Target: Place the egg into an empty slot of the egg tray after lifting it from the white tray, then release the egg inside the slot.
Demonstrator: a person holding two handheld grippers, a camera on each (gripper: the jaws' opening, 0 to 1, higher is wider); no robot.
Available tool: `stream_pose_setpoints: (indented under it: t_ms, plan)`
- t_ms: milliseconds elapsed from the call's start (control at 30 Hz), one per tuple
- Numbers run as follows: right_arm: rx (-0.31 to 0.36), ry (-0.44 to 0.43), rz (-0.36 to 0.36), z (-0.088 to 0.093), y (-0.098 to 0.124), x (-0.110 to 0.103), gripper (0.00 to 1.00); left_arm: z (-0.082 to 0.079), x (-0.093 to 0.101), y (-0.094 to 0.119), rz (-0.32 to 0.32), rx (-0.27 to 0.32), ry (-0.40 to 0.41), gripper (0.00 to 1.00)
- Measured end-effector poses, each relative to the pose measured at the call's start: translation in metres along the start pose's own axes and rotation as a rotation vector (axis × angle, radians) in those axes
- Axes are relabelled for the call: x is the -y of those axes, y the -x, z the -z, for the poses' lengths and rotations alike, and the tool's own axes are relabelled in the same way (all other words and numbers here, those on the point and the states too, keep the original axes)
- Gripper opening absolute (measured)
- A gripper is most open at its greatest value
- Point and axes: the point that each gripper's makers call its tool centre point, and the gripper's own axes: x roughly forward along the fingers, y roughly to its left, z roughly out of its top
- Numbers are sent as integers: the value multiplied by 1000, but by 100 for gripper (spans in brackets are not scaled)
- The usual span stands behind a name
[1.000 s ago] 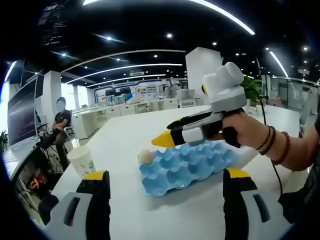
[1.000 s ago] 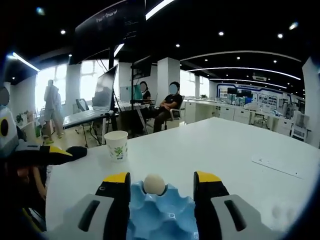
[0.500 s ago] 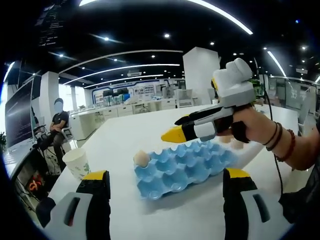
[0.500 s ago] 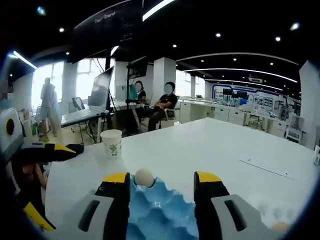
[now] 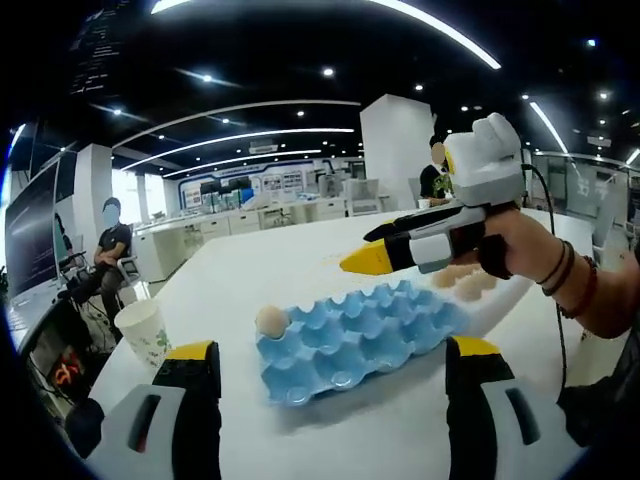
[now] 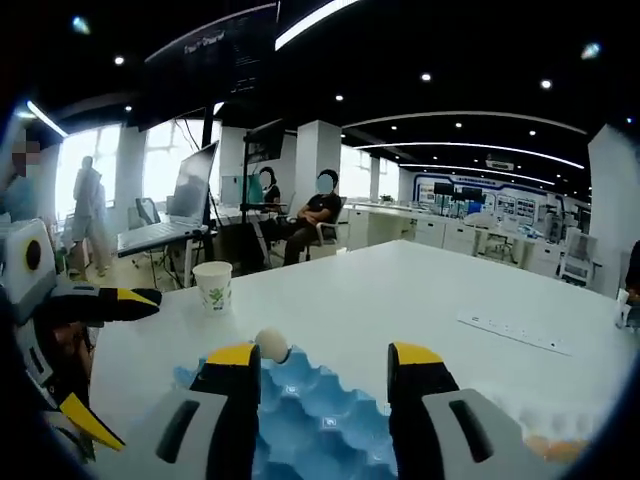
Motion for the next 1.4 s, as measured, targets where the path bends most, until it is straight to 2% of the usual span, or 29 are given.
stream_pose_setpoints:
  t_ms: [367,700,867,1400]
  plan:
    - [2,-9,45,10,25,15,53,3,14,-4,30,-1,-11,95]
    - [4,-28,118,14,42,40,53,2,23,-8,44,4,-23,95]
    - [-11,-58,183,25,56,58,56,4,26,-9,49,-2,-35,95]
    - [-44,-120,286,47,81,96,56,2,29,-14,65,6,-30,96]
